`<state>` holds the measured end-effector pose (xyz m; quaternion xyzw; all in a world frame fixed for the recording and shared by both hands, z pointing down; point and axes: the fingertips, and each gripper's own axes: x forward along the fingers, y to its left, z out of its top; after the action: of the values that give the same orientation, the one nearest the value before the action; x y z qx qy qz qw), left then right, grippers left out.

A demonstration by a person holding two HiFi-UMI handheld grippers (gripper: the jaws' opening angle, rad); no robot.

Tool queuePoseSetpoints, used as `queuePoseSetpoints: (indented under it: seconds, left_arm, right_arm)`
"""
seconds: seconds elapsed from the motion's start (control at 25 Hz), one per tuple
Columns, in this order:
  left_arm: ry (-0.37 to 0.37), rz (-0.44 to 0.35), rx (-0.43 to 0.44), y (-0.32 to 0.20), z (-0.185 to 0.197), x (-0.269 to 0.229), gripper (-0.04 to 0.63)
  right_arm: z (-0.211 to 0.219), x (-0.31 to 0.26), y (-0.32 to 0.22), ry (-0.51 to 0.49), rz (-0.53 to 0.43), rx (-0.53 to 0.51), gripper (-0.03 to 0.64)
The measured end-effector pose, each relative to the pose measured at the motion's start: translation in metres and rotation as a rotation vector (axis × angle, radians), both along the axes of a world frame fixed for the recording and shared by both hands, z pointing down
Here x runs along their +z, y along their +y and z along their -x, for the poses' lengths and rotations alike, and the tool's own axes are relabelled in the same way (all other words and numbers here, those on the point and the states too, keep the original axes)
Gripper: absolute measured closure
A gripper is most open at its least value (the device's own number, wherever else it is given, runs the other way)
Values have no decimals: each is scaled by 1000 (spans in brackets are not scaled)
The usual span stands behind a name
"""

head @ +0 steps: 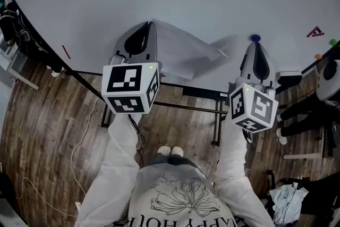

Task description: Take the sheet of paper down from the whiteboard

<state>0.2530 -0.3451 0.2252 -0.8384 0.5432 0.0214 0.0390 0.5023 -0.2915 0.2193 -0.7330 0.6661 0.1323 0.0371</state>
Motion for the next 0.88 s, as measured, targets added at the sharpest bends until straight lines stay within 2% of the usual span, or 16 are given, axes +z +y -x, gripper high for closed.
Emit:
queuePoseSetpoints:
  seconds: [0.88]
  left_arm:
    - [25,20,1,7,-2,9,591]
  right_arm:
    - [-6,17,5,-33,43,9,614]
